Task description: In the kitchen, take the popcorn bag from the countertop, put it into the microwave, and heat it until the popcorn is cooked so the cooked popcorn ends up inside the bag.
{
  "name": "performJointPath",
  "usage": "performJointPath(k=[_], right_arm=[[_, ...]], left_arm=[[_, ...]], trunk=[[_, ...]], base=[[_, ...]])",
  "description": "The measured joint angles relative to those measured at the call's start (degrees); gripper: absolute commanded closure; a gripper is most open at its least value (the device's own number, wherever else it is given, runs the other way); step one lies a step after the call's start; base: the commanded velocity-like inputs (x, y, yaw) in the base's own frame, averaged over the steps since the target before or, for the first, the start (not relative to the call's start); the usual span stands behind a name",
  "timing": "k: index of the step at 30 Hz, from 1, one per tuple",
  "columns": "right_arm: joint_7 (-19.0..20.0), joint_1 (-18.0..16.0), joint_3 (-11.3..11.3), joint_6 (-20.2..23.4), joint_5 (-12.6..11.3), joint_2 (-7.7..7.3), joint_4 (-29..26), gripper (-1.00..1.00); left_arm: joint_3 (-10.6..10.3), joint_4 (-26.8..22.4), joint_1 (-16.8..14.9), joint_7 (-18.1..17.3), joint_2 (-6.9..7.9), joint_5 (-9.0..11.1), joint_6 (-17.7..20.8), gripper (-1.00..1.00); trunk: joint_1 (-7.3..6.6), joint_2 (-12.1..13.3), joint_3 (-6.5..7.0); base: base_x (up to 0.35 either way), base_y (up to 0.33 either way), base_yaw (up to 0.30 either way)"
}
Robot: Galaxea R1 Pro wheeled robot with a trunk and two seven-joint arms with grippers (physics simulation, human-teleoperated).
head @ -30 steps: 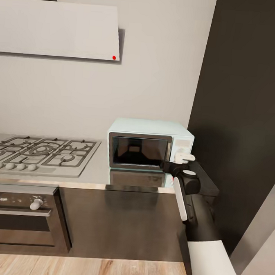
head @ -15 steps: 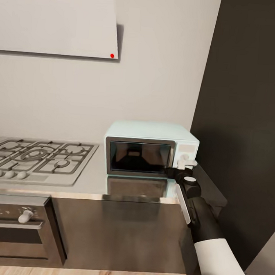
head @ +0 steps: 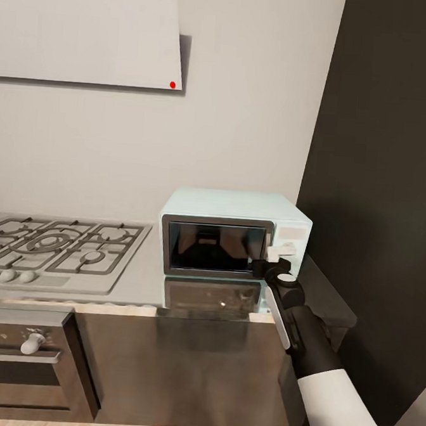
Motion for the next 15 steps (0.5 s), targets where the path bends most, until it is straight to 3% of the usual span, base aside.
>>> performJointPath(k=[15], right_arm=[[0.1, 1.5, 0.0, 0.3, -0.6, -0.22, -2.1, -1.0]], left_arm=[[0.0, -0.1, 0.0, 0.0, 0.01, 0.0, 0.0, -1.0]], trunk=[[-0.01, 0.0, -0.01]], base=[[0.043, 0.0, 0.0]])
